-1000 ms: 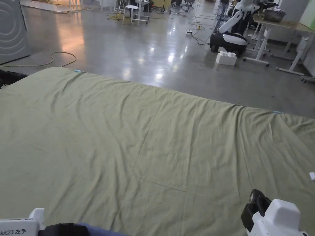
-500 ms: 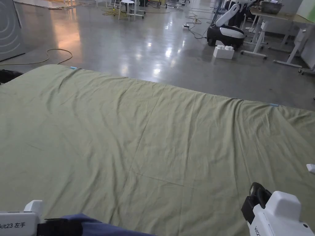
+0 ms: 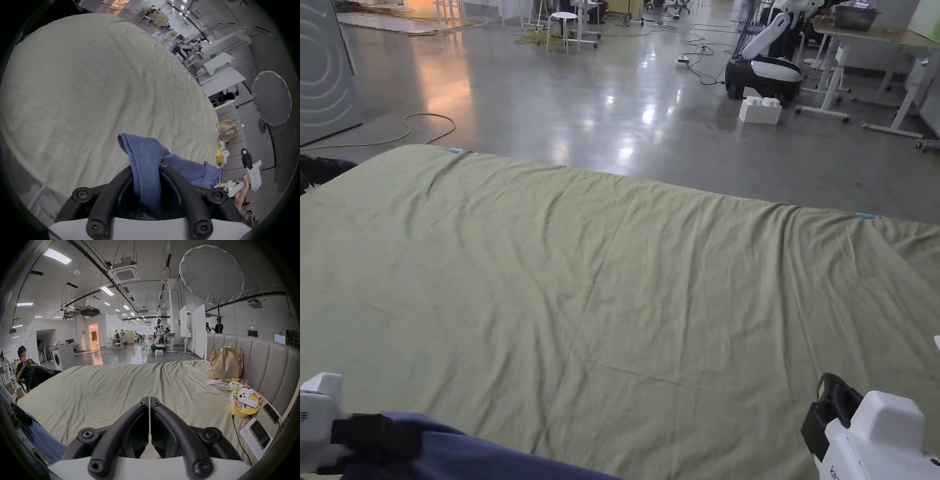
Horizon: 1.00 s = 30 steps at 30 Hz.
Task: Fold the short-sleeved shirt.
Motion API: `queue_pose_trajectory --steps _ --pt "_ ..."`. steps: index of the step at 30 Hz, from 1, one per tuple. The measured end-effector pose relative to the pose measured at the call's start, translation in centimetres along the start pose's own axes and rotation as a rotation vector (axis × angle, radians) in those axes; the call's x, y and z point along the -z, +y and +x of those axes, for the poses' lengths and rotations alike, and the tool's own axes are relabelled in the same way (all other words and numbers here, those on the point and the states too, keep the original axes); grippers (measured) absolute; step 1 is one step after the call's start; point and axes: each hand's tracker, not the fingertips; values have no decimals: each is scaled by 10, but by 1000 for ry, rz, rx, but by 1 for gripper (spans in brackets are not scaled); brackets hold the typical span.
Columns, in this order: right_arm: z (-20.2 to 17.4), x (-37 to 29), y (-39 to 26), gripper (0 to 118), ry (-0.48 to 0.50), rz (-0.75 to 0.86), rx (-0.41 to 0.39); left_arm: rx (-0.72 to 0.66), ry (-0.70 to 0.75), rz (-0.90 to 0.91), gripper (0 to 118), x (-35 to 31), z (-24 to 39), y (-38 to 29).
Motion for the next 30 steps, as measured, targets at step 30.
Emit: queue_pose_trajectory --steps 30 --pt "34 -16 -15 2 -25 -45 22 328 -82 -223 13 140 225 -92"
